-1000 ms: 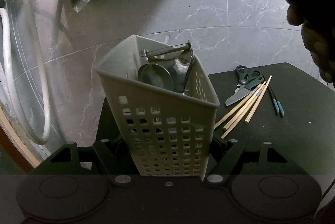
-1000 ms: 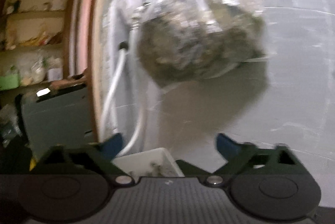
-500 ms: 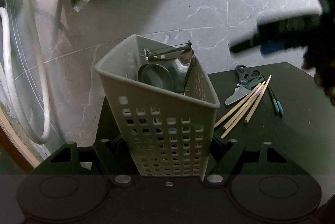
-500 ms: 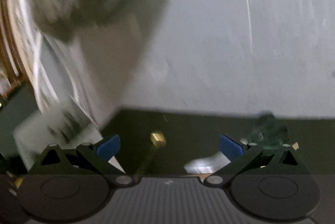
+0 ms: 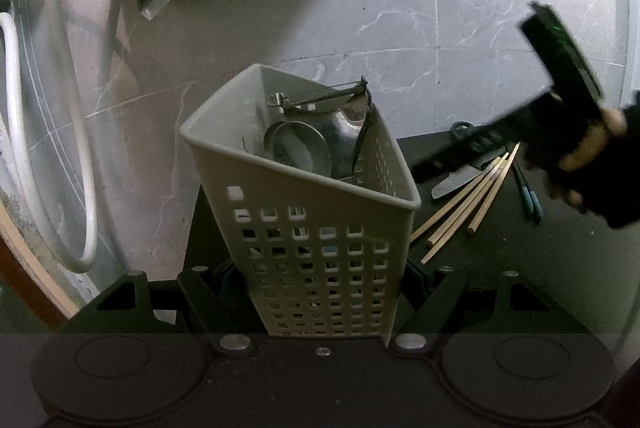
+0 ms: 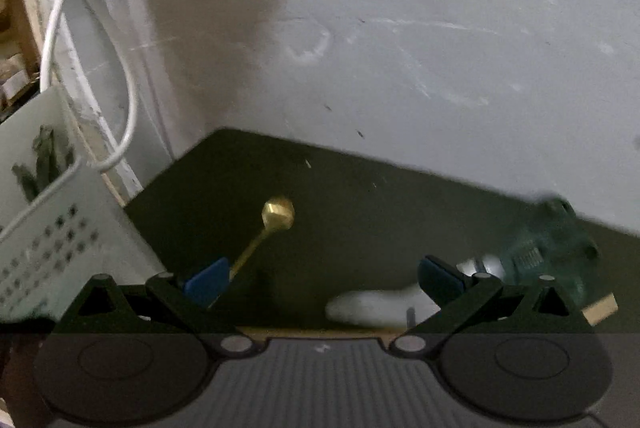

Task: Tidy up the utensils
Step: 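Move the right tool back down to the gold spoon, then grasp the gold spoon by its bowl with the right tool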

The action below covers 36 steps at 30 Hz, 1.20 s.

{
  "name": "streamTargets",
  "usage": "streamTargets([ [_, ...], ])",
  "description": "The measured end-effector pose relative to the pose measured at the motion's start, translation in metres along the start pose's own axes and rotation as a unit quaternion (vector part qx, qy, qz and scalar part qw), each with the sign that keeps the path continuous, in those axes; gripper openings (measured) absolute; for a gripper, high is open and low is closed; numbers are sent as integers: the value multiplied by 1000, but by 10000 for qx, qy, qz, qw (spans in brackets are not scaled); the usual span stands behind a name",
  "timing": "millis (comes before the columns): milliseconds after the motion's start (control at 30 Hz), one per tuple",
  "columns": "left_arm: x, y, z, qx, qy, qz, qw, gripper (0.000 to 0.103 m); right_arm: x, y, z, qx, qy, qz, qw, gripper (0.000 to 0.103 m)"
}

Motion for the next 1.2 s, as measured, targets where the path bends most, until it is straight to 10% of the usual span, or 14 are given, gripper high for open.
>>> streamTargets([
  [533, 4, 2, 2, 74, -65, -54, 9999, 78, 31, -8, 82, 777, -4, -1164, 9902, 101],
  [1200, 5, 1, 2, 70, -65, -54, 9999, 78, 24, -14, 82, 888, -16, -1284, 9877, 27],
])
Point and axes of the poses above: each gripper's, at about its wrist camera, not at the fingertips, and z roughly the way its jaws point, y to its right, x to its top, the point moved 2 cm from there along z, roughly the way its jaws point, and after that the axes turned 9 degrees about -z, right-handed, at the moved point
